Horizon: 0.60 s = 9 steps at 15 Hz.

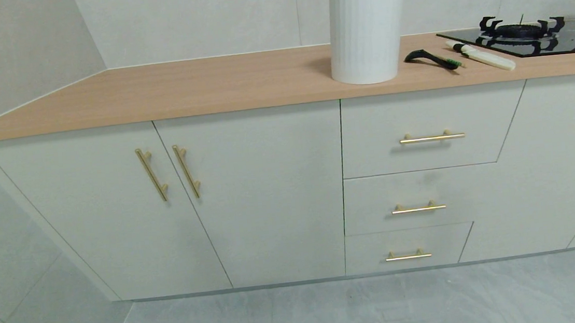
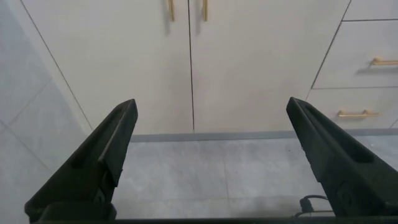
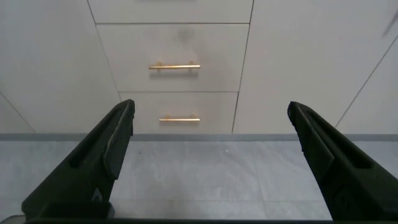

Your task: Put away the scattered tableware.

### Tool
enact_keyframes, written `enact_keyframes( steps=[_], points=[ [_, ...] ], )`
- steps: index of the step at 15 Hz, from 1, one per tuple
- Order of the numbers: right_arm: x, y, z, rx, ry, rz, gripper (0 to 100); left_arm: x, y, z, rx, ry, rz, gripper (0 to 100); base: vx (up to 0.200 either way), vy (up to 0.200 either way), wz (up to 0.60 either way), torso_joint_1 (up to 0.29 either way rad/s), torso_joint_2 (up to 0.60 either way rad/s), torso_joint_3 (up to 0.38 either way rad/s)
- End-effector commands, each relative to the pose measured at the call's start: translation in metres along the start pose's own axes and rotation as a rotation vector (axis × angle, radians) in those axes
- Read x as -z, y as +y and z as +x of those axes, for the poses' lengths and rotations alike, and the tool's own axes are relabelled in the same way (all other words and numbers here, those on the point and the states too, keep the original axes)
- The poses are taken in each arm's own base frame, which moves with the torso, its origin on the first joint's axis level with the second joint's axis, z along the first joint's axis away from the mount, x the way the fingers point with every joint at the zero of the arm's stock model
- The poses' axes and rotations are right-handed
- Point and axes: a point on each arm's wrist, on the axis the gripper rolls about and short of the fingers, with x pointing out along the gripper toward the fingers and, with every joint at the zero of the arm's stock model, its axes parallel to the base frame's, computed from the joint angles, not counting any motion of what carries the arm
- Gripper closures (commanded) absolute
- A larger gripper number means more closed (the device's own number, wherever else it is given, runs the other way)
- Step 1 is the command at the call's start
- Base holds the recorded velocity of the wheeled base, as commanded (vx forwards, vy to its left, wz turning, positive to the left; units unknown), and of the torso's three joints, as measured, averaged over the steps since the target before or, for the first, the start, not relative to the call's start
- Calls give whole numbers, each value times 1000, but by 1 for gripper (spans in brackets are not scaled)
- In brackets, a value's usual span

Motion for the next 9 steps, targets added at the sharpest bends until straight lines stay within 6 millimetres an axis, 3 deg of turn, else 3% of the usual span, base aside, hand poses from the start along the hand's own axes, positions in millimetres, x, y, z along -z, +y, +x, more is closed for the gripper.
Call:
enact_keyframes(
  steps=[1, 7, 9],
  points=[
    [0, 0, 0, 0, 1, -1, 0, 0, 0, 0, 0, 2, 1, 0, 200, 0, 0, -2, -2, 7],
    [0, 0, 0, 0, 1, -2, 0, 0, 0, 0, 0, 2, 2, 0, 200, 0, 0, 2, 3, 2],
    [0, 0, 0, 0, 1, -4, 0, 1, 0, 0, 0, 4, 2, 0, 0, 0, 0, 0, 0, 0]
  ],
)
